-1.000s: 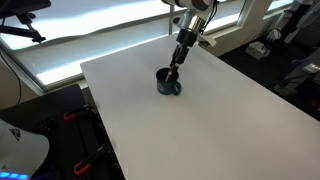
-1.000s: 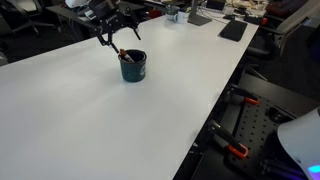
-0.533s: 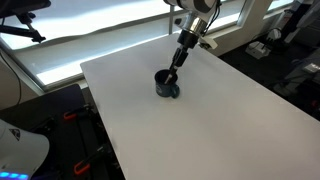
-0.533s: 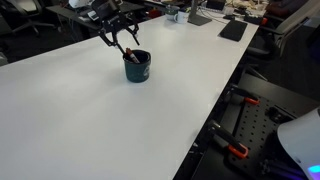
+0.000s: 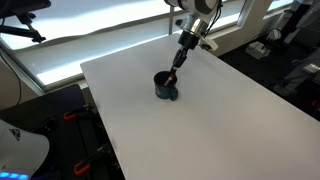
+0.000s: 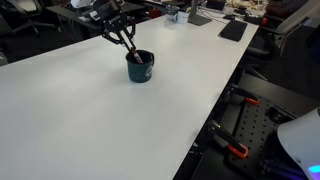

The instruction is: Remove the marker from the blue cup and put it on the table

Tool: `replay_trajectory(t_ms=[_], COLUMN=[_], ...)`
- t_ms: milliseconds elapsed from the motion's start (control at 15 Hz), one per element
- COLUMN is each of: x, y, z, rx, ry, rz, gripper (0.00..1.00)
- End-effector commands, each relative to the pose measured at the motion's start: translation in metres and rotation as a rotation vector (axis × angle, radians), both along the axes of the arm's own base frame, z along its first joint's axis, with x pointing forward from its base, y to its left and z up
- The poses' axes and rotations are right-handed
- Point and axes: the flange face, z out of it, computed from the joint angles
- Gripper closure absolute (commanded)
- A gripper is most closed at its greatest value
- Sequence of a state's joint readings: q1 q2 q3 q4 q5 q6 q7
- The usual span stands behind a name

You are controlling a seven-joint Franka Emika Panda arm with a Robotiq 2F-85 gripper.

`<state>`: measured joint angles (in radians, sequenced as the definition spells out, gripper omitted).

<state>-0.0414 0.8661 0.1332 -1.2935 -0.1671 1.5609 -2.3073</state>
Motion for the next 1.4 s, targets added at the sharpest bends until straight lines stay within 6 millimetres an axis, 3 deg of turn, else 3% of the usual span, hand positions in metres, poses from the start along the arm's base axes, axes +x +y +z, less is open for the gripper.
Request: replay_trajectory(t_ms=[0, 467, 733, 1000, 1333], x=[0.003, 0.004, 0.007, 0.008, 0.005], y=[-0.001, -0.001, -0.005, -0.014, -0.030], z=[0.001, 0.015, 0.039, 0.082, 0.152], rx=[-0.036, -0.152, -0.203, -0.239, -0.294], ry=[-0.024, -0.077, -0.136, -0.216, -0.359], rz=[-0.070, -0.251, -0.355, -0.456, -0.587], gripper=[0.97, 0.97, 0.97, 0.97, 0.97])
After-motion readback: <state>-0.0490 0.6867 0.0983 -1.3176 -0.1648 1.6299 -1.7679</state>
